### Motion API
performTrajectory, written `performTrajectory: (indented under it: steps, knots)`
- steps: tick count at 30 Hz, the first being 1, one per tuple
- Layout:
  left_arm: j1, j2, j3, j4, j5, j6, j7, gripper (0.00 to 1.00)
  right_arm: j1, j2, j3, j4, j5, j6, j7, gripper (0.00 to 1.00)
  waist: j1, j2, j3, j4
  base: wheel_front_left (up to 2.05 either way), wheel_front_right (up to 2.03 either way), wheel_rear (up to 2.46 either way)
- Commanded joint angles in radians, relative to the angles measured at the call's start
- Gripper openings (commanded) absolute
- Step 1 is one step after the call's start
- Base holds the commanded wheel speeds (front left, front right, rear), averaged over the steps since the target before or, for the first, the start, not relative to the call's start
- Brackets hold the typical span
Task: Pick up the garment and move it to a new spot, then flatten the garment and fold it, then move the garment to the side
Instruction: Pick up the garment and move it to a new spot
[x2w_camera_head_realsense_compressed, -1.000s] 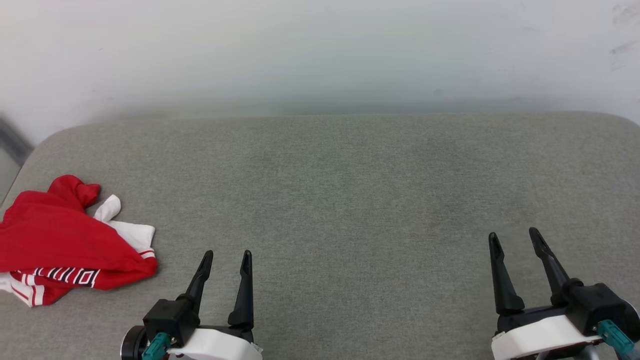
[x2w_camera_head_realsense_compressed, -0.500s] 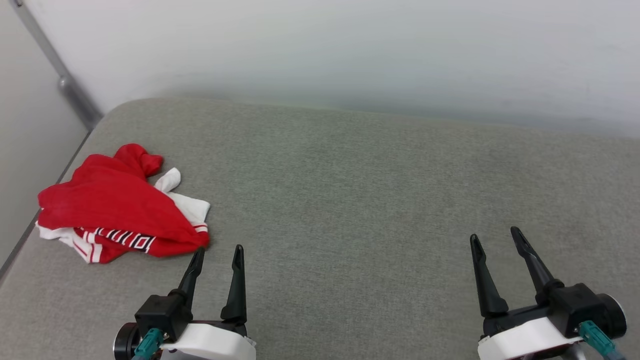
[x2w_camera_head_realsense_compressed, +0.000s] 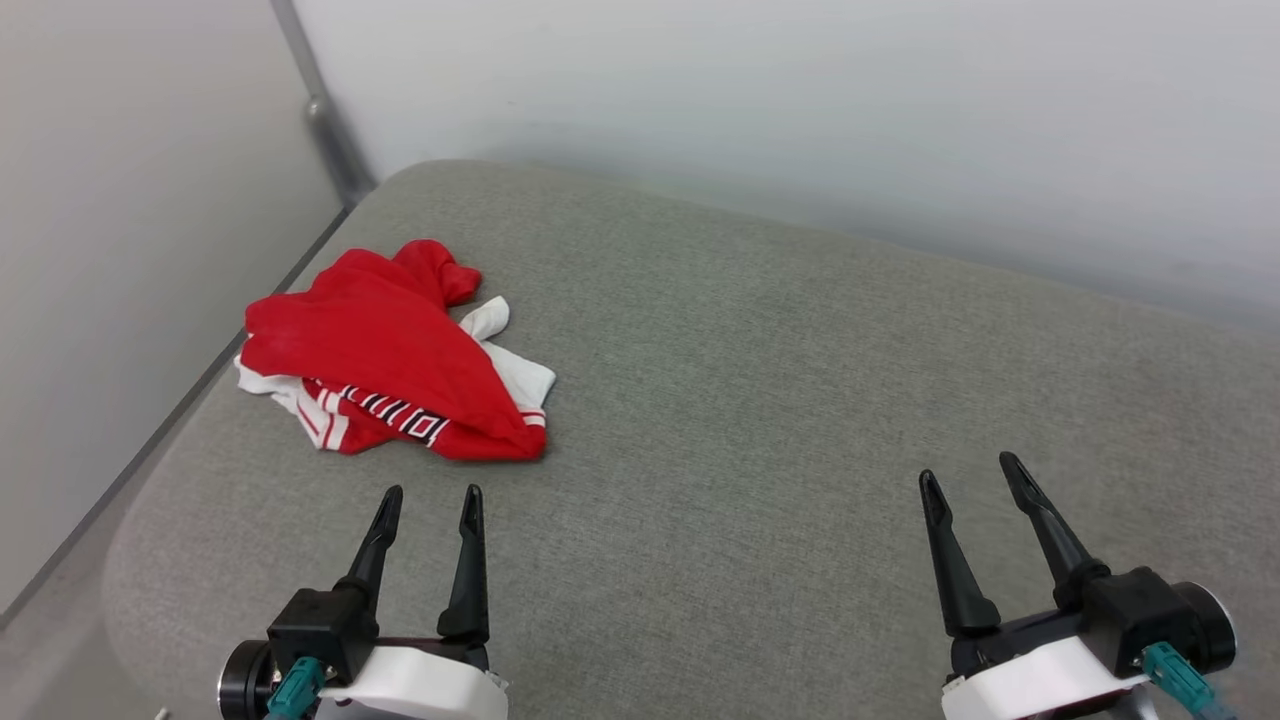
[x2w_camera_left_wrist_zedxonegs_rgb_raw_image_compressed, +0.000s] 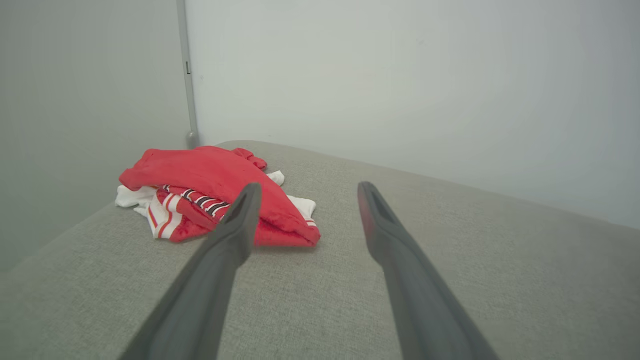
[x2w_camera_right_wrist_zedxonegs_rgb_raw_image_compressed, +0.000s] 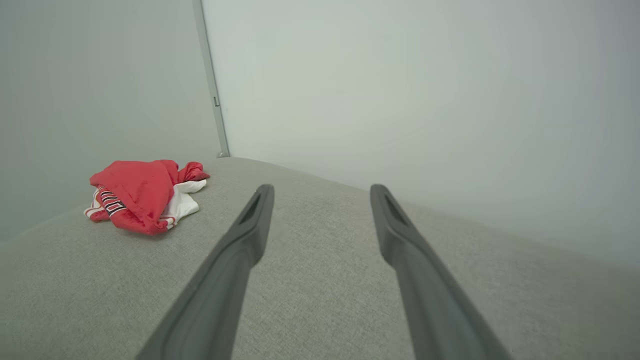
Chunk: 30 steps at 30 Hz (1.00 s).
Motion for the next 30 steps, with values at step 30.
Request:
performTrajectory:
  steps: [30]
  knots:
    - [-0.075,-0.001,0.033,0.029,-0.025,-0.070,-0.003,1.00,-0.056,0.001,0.016,-0.037,-0.018,0.000,-0.002,1.00,0.0000,0.0000,0.092,0.012,0.00,0.00,0.00]
